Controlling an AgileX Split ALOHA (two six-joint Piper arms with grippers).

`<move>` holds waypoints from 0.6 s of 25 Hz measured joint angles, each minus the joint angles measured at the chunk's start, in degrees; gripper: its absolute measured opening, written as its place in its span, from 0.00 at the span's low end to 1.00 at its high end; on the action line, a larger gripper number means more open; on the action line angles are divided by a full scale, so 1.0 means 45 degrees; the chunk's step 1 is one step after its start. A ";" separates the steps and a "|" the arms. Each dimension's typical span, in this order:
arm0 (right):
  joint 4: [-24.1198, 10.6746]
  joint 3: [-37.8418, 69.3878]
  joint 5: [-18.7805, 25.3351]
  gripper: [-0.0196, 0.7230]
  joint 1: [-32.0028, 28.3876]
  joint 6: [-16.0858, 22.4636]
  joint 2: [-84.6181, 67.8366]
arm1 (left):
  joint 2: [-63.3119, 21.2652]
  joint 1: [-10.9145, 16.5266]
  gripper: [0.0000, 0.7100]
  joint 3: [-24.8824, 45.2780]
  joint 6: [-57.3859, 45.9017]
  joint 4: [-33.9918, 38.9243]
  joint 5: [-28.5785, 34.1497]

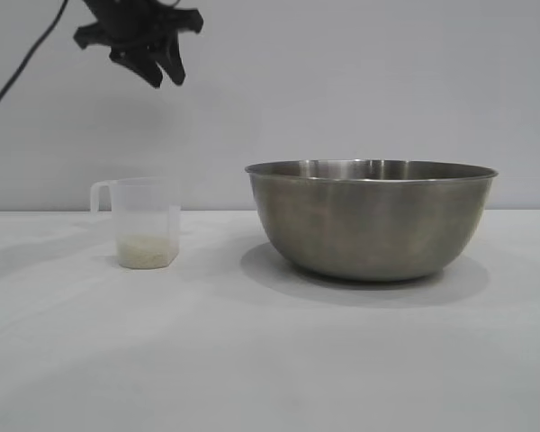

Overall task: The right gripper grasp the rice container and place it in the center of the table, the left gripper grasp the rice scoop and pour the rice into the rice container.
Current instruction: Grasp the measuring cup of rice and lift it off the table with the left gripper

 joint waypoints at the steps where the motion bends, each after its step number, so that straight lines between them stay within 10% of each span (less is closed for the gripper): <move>1: 0.0000 0.0000 0.0000 0.65 0.0000 0.0000 0.0000 | -0.0298 0.0000 0.31 0.0663 0.0000 0.0006 -0.0731; 8: 0.0000 0.0000 0.0000 0.65 0.0000 0.0000 0.0000 | -0.1880 0.0000 0.31 0.5090 -0.0388 0.1168 -0.4274; 15: 0.0000 0.0000 0.0000 0.65 0.0000 0.0000 0.0000 | -0.2655 0.0000 0.31 0.8680 -0.4849 0.5790 -0.8107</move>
